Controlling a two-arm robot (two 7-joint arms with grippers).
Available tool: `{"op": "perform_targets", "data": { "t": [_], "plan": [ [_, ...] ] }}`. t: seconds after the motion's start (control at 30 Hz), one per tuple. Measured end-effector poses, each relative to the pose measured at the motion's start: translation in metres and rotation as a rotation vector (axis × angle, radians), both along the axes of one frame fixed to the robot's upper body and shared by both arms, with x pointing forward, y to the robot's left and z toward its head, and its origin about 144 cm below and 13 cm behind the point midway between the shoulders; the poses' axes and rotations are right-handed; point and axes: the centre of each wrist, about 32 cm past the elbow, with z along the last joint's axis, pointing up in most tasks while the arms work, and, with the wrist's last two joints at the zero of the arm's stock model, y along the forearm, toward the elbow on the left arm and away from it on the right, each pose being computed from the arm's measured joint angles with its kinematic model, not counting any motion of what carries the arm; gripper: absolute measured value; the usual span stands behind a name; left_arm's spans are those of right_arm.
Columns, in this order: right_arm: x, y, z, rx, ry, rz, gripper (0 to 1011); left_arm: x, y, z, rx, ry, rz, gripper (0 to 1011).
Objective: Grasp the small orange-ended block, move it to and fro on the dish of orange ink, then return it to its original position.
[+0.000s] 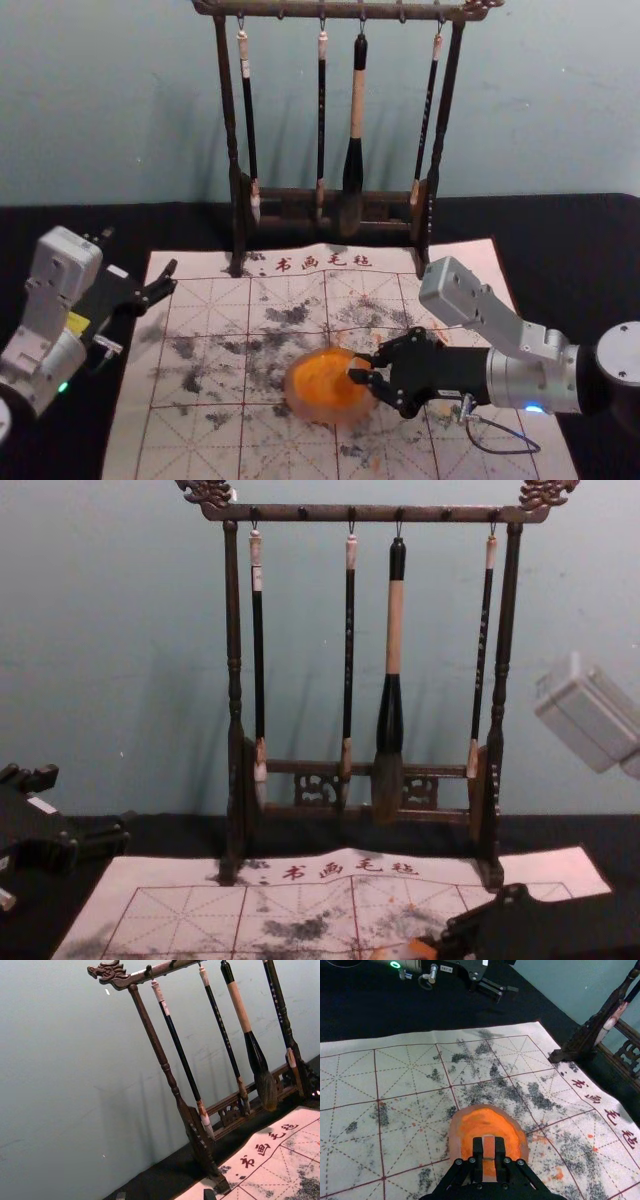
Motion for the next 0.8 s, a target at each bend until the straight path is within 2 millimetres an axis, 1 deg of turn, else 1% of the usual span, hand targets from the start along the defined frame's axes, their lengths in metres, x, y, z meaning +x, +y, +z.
{"op": "perform_targets", "data": {
  "t": [0.3,0.8],
  "plan": [
    [0.0023,0.0019,0.0013,0.000,-0.007,-0.007,105,0.0000,0.0000,0.0000,0.000,0.000,0.000,1001],
    [0.0023,-0.0010,0.0073,0.016,-0.015,-0.015,106,0.0000,0.0000,0.0000,0.000,0.000,0.000,1001]
  ]
}}
